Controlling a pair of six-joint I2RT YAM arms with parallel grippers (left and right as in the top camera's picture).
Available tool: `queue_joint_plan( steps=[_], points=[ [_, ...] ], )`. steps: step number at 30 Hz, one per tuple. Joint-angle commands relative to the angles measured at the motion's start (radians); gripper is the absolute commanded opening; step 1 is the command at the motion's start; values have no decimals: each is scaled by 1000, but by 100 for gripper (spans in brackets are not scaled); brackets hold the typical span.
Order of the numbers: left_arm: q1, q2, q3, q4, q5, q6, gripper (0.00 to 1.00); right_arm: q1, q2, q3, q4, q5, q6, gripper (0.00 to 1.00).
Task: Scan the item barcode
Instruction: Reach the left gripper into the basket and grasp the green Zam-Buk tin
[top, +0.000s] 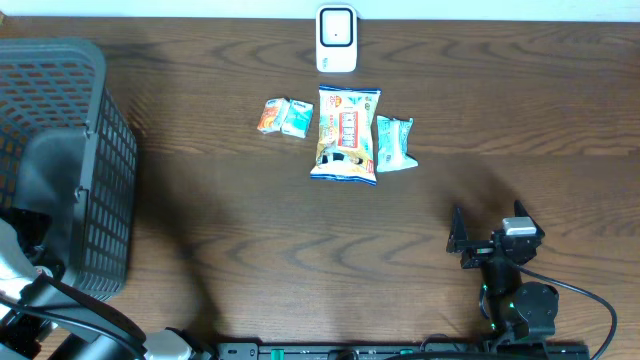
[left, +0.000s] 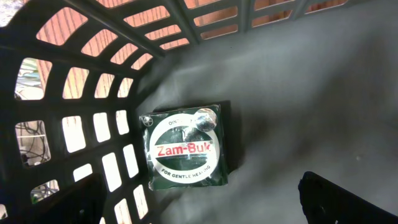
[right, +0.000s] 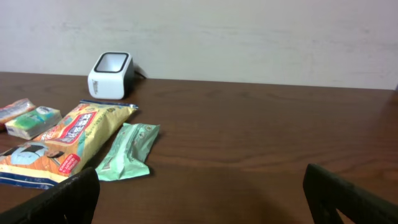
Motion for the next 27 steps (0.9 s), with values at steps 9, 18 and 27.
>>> queue_joint_plan(
  steps=[9, 18, 27],
  points=[
    [3, 129, -12, -8, 5, -13, 97, -4, -5, -1, -5, -1, 14, 99],
    [3, 193, -12, -15, 4, -31, 98, -4, -5, -1, -5, -1, 14, 99],
    [54, 193, -13, -45, 0, -103, 98, -4, -5, -1, -5, -1, 14, 99]
  ],
)
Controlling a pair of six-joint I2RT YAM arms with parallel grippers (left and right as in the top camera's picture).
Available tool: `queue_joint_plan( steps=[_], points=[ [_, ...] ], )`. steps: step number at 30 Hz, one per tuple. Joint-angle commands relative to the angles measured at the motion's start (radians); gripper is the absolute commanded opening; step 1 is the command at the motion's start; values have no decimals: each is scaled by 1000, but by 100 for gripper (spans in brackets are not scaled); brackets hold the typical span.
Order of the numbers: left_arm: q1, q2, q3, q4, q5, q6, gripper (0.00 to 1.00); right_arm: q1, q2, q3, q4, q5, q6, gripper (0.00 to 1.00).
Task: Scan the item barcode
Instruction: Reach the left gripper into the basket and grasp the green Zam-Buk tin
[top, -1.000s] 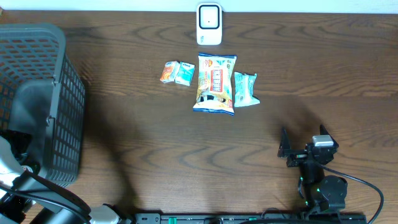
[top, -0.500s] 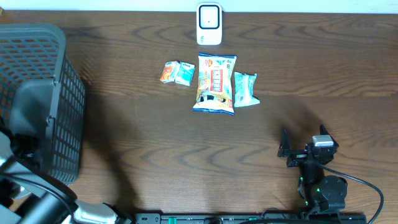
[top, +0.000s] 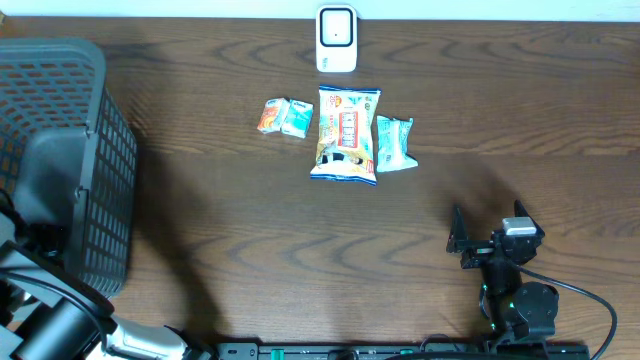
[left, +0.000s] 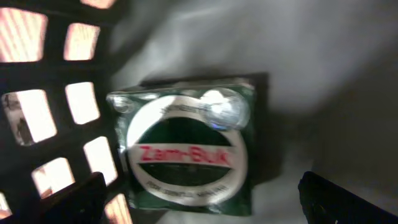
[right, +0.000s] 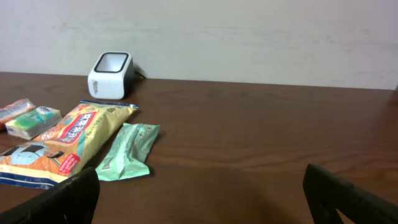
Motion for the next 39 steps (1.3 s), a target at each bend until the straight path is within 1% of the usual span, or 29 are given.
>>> queue_joint_plan(
  steps=[1, 6, 13, 18, 23, 28, 31, 34, 37, 39],
  points=[
    [38, 4, -11, -8, -6, -40, 98, -5, -5, -1, -5, -1, 14, 99],
    [77, 5, -11, 6, 3, -40, 98, -4, -5, -1, -5, -1, 14, 99],
    [79, 6, -12, 30, 70, -39, 98, -4, -5, -1, -5, -1, 14, 99],
    [79, 6, -26, 46, 70, -36, 98, -4, -5, -1, -5, -1, 14, 99],
    [79, 6, -85, 102, 70, -36, 98, -4, -5, -1, -5, -1, 14, 99],
    [79, 6, -101, 122, 70, -35, 99, -5, -5, -1, -5, -1, 14, 99],
    [79, 6, -101, 125, 70, -35, 96, -4, -5, -1, -5, -1, 14, 99],
    [79, 6, -101, 130, 70, -36, 95, -4, -5, -1, -5, -1, 14, 99],
    [79, 6, -101, 133, 73, -36, 89, -4, -5, -1, -5, -1, 14, 99],
    [79, 6, -101, 141, 110, -35, 86, -5, -5, -1, -5, -1, 14, 99]
  ],
)
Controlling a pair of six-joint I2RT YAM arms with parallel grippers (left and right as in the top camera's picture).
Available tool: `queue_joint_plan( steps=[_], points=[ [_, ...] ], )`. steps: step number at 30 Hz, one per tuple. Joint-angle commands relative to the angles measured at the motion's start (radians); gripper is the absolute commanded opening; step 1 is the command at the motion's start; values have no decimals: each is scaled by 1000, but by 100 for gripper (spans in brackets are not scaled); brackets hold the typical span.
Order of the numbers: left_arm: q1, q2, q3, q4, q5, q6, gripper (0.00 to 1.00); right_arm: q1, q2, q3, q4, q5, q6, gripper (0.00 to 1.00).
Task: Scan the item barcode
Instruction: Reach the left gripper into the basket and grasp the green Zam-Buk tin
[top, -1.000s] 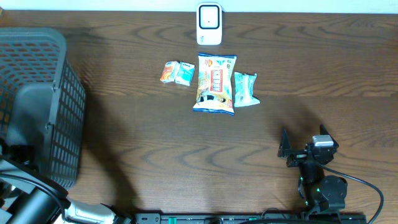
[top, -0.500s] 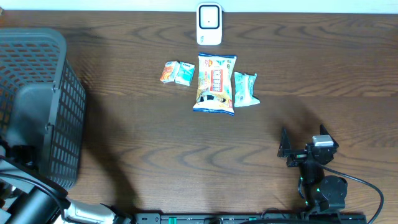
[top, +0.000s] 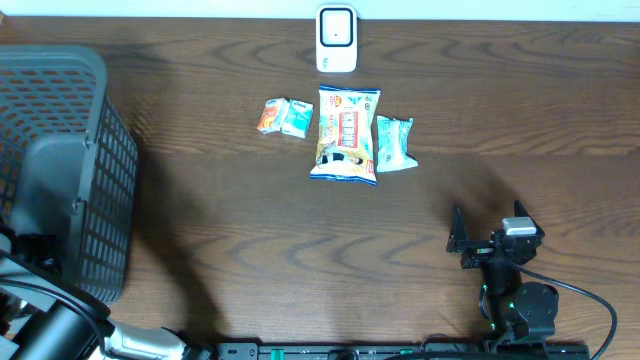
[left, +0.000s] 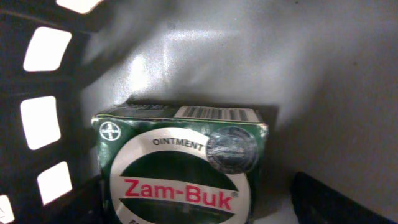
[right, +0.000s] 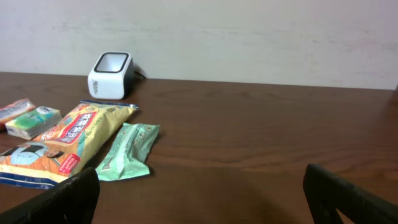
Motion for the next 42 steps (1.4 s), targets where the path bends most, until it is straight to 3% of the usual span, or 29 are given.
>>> queue_joint_plan(
  steps=[1, 8, 14, 23, 34, 38, 42],
  points=[
    [6, 14, -28, 5, 63, 14, 85, -4, -5, -1, -5, -1, 14, 99],
    [6, 14, -28, 77, 369, 169, 85, -4, -5, -1, -5, -1, 14, 99],
    [6, 14, -28, 97, 343, 169, 85, -5, -5, -1, -5, -1, 14, 99],
    [6, 14, -28, 119, 186, 168, 87, -5, -5, -1, -5, -1, 14, 99],
    [6, 14, -28, 167, 183, 168, 87, -4, -5, -1, -5, -1, 14, 99],
    [6, 14, -28, 164, 183, 168, 79, -4, -5, -1, -5, -1, 14, 99],
    [6, 14, -28, 158, 184, 168, 62, -5, -5, -1, -5, -1, 14, 99]
  ],
)
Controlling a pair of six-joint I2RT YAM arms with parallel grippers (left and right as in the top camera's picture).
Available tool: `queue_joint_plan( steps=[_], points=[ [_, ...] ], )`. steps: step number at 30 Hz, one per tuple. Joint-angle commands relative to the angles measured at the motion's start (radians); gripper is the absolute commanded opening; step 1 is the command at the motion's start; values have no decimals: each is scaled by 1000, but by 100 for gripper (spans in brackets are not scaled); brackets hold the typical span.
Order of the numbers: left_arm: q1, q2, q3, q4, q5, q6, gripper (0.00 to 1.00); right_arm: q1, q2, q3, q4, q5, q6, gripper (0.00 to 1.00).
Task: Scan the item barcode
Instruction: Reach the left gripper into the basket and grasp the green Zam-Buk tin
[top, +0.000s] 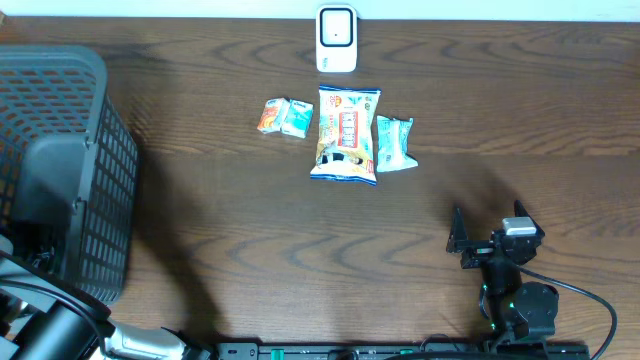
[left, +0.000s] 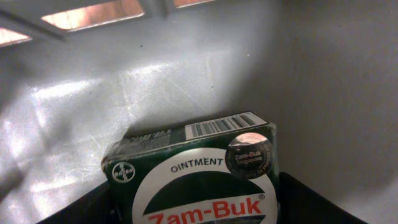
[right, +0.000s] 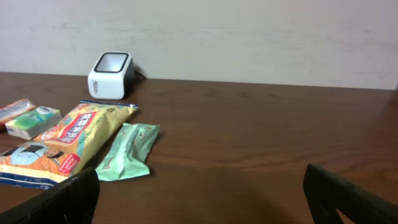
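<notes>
A dark green Zam-Buk ointment box (left: 193, 174) lies on the grey floor of the black basket (top: 100, 150), its barcode strip (left: 221, 126) on the far side face. My left gripper (left: 194, 200) is down inside the basket, its dark fingers (left: 308, 202) pressed against both sides of the box. From overhead the box and left gripper are hidden by the basket. The white scanner (top: 336, 39) stands at the table's far edge. My right gripper (right: 205, 205) rests open and empty near the front right.
A yellow snack bag (top: 346, 133), a mint green packet (top: 393, 143) and two small packs (top: 285, 117) lie just in front of the scanner. The basket's lattice wall (left: 93, 9) rises close behind the box. Bare brown table (top: 250, 240) lies between the basket and my right arm.
My left fingers have come in from flanking the box with gaps to touching both its sides. The camera sits lower and tilted, so the box's barcode face shows more. The right arm is unmoved.
At first my left gripper hung open high above the box in the basket's corner. Then it was lower, the box blurred and larger. Then its fingers straddled the box with gaps. Now they are against its sides. The right arm and table items stayed put.
</notes>
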Motion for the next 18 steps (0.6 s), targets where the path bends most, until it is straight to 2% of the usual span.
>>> queue_joint_plan(
  steps=[1, 10, 13, 18],
  points=[
    [0, 19, -8, -8, -16, 8, 60, -4, -5, -1, -5, -1, 14, 99],
    [0, 18, -8, -11, 26, 8, 57, -5, -5, -1, -5, -1, 14, 99],
    [0, 17, -6, -11, 51, 8, 52, -4, -5, -1, -5, -1, 14, 99],
    [0, 3, -6, -11, 55, 8, 50, -4, -5, -1, -5, -1, 14, 99]
  ],
)
